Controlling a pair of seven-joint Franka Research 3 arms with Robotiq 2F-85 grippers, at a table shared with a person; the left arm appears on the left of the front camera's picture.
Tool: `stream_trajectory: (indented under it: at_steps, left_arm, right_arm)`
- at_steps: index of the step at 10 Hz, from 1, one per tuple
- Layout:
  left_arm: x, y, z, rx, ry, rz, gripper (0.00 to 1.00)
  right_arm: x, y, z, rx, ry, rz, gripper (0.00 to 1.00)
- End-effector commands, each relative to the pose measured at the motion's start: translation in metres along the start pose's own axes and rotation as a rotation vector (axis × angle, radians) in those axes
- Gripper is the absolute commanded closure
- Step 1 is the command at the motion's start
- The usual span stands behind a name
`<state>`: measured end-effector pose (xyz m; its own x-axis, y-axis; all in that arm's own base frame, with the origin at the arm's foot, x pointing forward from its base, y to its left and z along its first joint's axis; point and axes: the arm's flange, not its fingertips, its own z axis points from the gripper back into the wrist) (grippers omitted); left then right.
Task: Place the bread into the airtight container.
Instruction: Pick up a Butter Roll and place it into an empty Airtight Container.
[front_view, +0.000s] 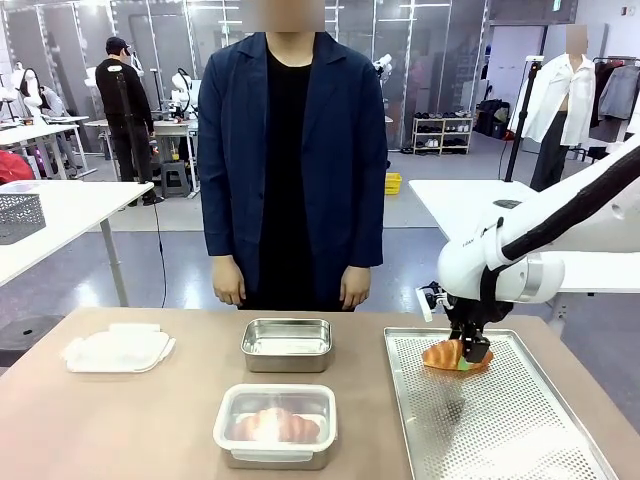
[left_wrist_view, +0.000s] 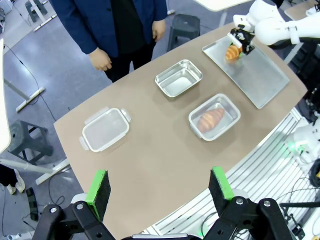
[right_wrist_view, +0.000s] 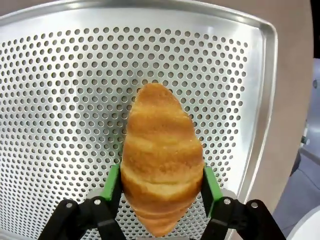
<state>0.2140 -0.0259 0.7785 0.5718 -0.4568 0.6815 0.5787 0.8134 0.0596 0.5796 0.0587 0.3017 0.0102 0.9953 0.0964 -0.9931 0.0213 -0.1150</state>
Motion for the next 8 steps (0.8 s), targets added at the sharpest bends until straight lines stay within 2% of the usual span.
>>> stream_trajectory:
  at_steps: [1, 2, 3, 4, 5, 6, 8]
  left_arm:
    - [0.000, 0.001, 0.001, -0.006, 0.003, -0.014, 0.00]
    - [0.000, 0.001, 0.001, -0.006, 0.003, -0.014, 0.00]
    - [0.000, 0.001, 0.001, -0.006, 0.003, -0.014, 0.00]
    - [0.000, 0.001, 0.001, -0.006, 0.003, -0.014, 0.00]
    - [0.000, 0.001, 0.001, -0.006, 0.003, -0.014, 0.00]
    - [0.000, 0.001, 0.001, -0.006, 0.003, -0.014, 0.00]
    - [0.000, 0.001, 0.001, -0.006, 0.003, -0.014, 0.00]
  right_arm:
    - [0.006, -0.008, 0.000, 0.040, 0.031, -0.025, 0.43]
    - [0.007, -0.008, 0.001, 0.045, 0.035, -0.025, 0.48]
    - [0.008, -0.007, 0.003, 0.048, 0.041, -0.022, 0.63]
    - [0.010, -0.006, 0.005, 0.051, 0.043, -0.025, 0.68]
    - [0.013, -0.005, 0.011, 0.061, 0.049, -0.030, 0.83]
    - [0.017, -0.003, 0.023, 0.050, 0.046, -0.062, 0.83]
    - [0.041, 0.003, 0.075, -0.011, 0.045, -0.095, 0.83]
